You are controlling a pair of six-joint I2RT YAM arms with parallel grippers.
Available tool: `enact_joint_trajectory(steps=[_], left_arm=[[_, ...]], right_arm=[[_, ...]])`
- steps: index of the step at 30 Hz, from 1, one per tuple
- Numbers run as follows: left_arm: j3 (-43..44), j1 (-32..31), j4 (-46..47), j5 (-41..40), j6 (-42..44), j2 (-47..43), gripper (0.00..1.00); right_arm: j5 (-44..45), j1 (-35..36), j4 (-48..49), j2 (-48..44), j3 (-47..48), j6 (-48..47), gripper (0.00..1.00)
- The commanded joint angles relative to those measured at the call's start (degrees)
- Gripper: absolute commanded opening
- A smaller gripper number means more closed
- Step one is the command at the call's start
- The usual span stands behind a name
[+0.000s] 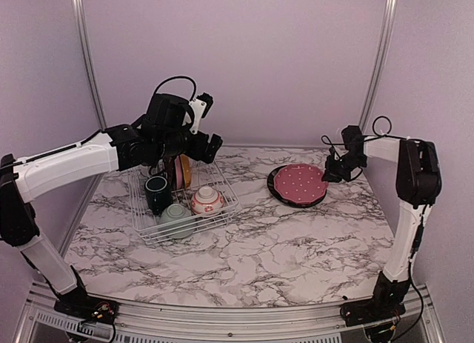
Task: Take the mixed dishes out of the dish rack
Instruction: Place the plate with another plate, then grab the plate from the dish rack.
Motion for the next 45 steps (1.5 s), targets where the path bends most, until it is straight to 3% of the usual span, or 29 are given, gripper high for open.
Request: enact_joint_trajectory(steps=[1,5,11,16,22,29,37,45], left_arm=[[-0.36,0.75,0.54,-0.23,-0.82,-1.37,0.99],[-0.11,1.13,0.65,0.05,-0.82,-1.20,0.99],[0.15,1.77,0.74,0.73,-2.81,-0.86,0.99],[0.17,2.74,0.96,1.26,-3.88,-0.75,0.99],[0.25,4.16,1.35,1.94,-5.51,-0.79,0.99],[3.22,6.11,-0.17,2.74,-9.29,0.19,0.99],[7.44,10.42,-5.41,5.49,-20.12,2.95,0.99],[6.16,12.13,-9.33,7.44,-29.72,3.77,0.90]], right_arm=[[-2.17,-0.09,3.14,0.15,2.73,-0.65,0.04],[-2.01,-0.13,2.92,0.34,2.34,-1.21,0.12],[-0.91,-0.09,1.92,-0.22,3.27,-1.81,0.44],[0.59,-0.08,-0.29,-0.98,5.60,-2.53,0.64],[1.81,-0.08,-2.36,-3.69,8.75,-2.92,0.96],[2.06,-0.17,-4.74,-7.88,11.77,-3.71,0.98],[0.30,-0.07,-4.77,-13.39,10.99,-4.68,0.98],[-0.56,-0.07,-4.77,-17.20,8.01,-4.55,0.98]])
